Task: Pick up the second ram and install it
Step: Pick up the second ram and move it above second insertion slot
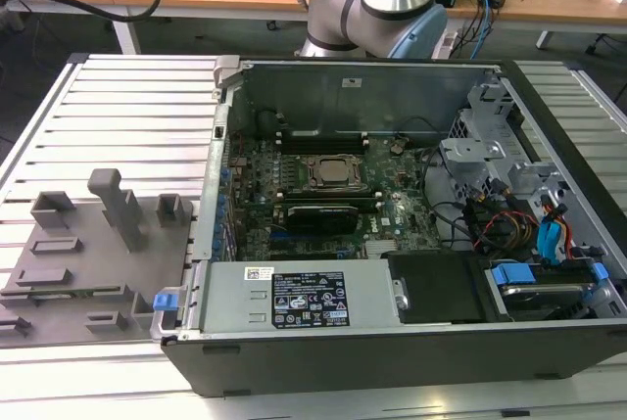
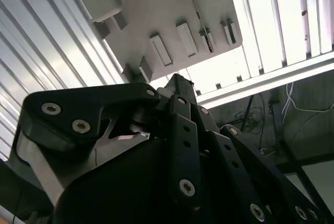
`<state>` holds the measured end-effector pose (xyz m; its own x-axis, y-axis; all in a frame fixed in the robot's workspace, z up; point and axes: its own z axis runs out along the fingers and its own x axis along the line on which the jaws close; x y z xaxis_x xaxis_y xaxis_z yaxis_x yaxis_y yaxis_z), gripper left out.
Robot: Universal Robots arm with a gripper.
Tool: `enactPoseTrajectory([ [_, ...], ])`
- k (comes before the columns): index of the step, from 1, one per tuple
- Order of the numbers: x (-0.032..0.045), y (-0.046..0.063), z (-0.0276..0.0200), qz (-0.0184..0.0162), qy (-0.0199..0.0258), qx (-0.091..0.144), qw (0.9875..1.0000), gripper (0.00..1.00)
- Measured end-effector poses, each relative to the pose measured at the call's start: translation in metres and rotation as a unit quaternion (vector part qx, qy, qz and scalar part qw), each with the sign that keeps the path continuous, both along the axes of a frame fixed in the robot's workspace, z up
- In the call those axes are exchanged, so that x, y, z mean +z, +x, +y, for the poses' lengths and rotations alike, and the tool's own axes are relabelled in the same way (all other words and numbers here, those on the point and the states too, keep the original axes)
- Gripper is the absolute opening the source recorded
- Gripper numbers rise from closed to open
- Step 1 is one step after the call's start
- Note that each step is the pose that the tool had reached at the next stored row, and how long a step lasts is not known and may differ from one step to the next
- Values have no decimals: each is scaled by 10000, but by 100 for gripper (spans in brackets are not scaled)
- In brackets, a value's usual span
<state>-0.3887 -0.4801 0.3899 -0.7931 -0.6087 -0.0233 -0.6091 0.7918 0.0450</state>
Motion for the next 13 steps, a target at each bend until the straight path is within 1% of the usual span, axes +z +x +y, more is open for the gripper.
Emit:
enactPoseTrajectory([
  [2, 0, 0, 0, 0, 0, 90, 10000, 11],
  [3, 0, 0, 0, 0, 0, 196, 9998, 11],
  [5, 0, 0, 0, 0, 0, 390, 9992, 11],
  [7, 0, 0, 0, 0, 0, 476, 9989, 11],
  [10, 0, 0, 0, 0, 0, 710, 9975, 11],
  [11, 0, 0, 0, 0, 0, 808, 9967, 11],
  [13, 0, 0, 0, 0, 0, 905, 9959, 11],
])
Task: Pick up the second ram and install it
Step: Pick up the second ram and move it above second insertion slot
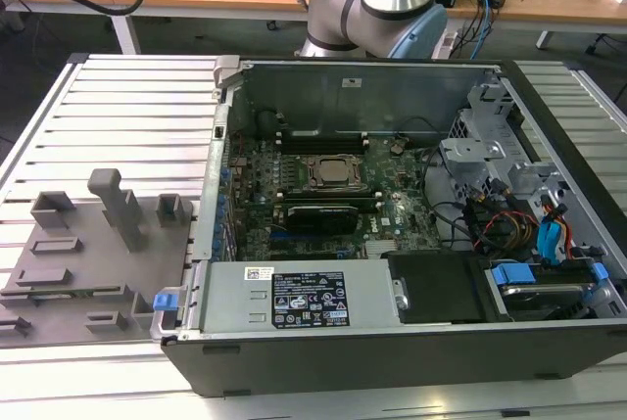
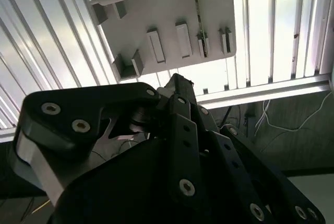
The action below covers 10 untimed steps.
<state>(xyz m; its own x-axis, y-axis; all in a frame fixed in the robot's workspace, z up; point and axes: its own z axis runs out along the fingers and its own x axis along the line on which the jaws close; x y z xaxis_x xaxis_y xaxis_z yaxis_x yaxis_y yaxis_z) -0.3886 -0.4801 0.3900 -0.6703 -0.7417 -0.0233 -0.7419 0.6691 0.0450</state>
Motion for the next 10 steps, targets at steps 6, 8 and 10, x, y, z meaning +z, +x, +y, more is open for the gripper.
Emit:
enactPoseTrajectory([
  [6, 0, 0, 0, 0, 0, 270, 9996, 11],
  [8, 0, 0, 0, 0, 0, 350, 9994, 11],
  [10, 0, 0, 0, 0, 0, 453, 9990, 11],
])
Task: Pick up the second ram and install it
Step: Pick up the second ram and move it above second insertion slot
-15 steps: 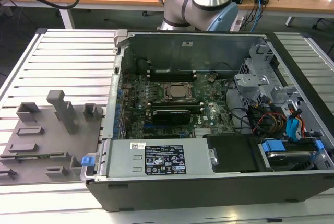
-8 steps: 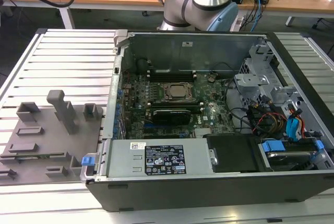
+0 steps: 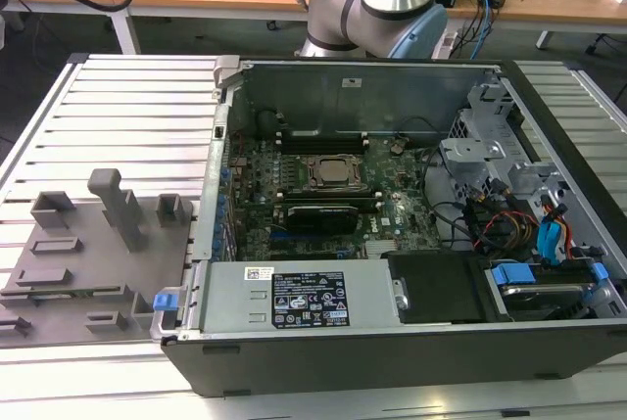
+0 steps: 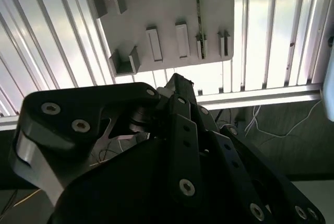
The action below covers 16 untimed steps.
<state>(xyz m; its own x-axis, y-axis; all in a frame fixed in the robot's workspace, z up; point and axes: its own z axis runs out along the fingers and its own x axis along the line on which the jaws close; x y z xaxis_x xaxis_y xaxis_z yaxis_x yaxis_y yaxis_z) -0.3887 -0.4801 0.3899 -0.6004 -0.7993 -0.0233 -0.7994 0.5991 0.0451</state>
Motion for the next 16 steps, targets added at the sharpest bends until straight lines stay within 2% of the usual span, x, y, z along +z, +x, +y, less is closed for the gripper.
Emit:
enactPoseTrajectory([
  [1, 0, 0, 0, 0, 0, 106, 9999, 11],
  [5, 0, 0, 0, 0, 0, 272, 9996, 11],
  [8, 0, 0, 0, 0, 0, 456, 9990, 11],
  [10, 0, 0, 0, 0, 0, 629, 9980, 11],
  [12, 0, 0, 0, 0, 0, 704, 9975, 11],
  [14, 0, 0, 0, 0, 0, 895, 9960, 11],
  [16, 0, 0, 0, 0, 0, 964, 9953, 11],
])
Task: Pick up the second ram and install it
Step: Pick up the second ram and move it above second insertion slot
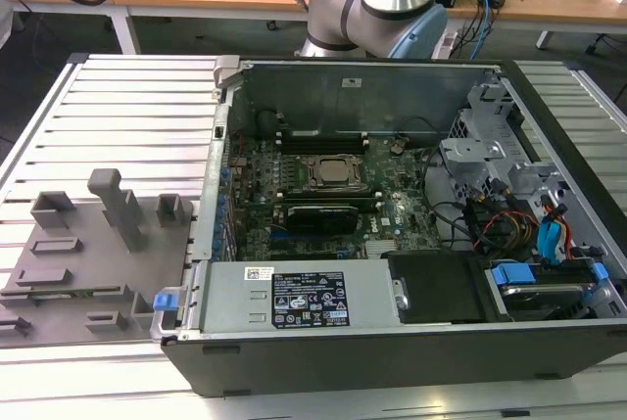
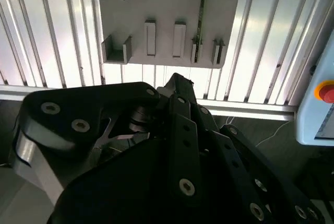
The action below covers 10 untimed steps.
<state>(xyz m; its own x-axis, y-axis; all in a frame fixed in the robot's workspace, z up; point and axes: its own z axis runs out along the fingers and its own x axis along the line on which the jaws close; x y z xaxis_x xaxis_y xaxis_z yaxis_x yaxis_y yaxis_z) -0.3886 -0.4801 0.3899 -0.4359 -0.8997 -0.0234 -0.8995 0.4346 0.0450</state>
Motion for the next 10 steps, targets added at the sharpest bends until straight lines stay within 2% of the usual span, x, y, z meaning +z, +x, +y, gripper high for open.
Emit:
enactPoseTrajectory([
  [6, 0, 0, 0, 0, 0, 334, 9994, 11],
  [10, 0, 0, 0, 0, 0, 711, 9975, 11],
])
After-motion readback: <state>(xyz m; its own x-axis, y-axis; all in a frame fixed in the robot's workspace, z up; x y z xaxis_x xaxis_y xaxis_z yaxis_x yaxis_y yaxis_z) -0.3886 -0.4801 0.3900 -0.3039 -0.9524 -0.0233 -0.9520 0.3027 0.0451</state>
